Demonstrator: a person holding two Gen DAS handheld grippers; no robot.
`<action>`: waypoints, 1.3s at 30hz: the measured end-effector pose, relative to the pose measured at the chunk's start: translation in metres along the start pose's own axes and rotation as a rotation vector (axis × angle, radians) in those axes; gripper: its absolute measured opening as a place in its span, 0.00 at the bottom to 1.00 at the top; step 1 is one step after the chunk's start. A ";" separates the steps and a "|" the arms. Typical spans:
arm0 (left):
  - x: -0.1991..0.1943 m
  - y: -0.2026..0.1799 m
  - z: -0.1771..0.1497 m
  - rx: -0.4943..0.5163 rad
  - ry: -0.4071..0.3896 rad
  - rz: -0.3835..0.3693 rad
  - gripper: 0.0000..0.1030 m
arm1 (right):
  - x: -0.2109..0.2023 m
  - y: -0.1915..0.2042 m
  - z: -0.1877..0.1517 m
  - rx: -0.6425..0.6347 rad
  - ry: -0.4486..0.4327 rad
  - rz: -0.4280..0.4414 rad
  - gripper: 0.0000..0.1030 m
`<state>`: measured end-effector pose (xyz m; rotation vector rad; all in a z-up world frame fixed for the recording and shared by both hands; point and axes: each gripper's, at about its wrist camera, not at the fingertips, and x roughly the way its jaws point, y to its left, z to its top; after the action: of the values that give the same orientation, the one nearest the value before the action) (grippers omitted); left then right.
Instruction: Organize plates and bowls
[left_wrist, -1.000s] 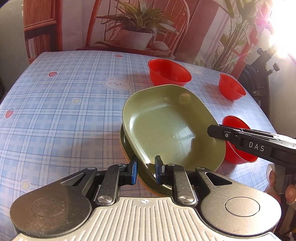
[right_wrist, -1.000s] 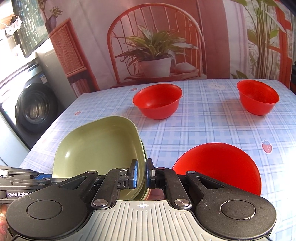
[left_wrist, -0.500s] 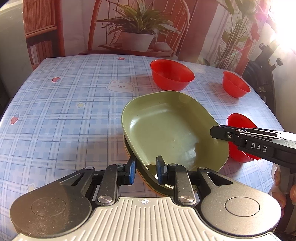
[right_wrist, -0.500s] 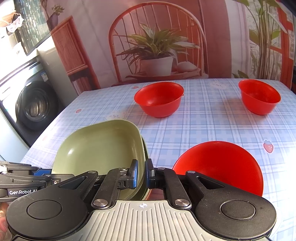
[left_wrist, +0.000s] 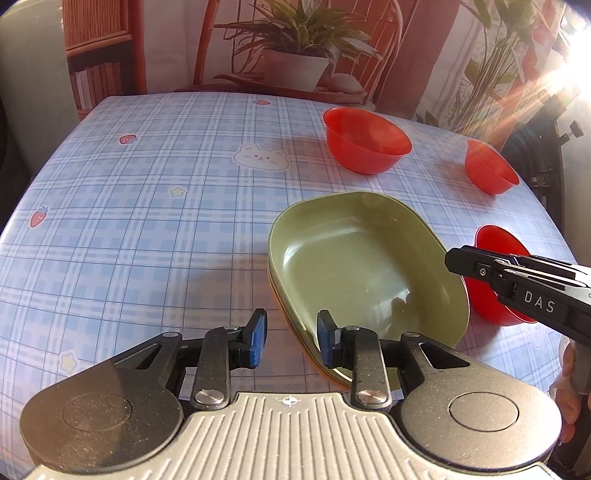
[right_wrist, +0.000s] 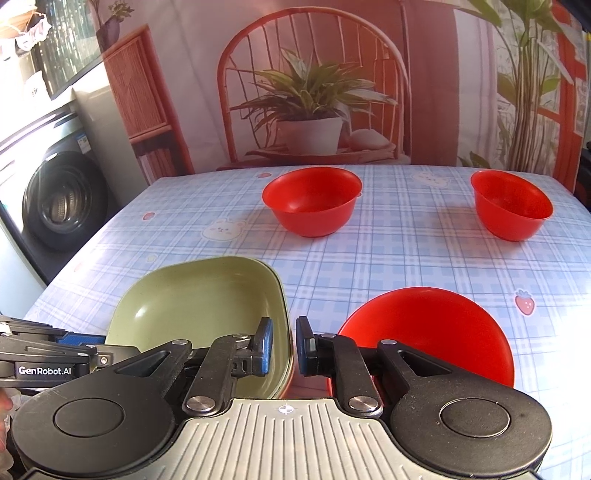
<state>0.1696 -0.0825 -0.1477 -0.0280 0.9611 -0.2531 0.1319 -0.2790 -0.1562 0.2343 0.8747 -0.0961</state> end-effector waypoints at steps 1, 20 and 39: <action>0.001 0.001 0.000 -0.006 0.002 -0.003 0.32 | 0.001 0.000 -0.001 -0.001 0.002 -0.002 0.14; -0.002 0.001 0.002 -0.014 -0.013 0.019 0.38 | -0.001 -0.004 -0.001 0.014 -0.011 0.005 0.15; -0.054 0.038 0.080 -0.008 -0.267 0.029 0.38 | -0.042 -0.085 0.032 0.233 -0.205 -0.154 0.17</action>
<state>0.2126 -0.0406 -0.0633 -0.0542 0.6962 -0.2126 0.1139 -0.3698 -0.1186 0.3680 0.6759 -0.3613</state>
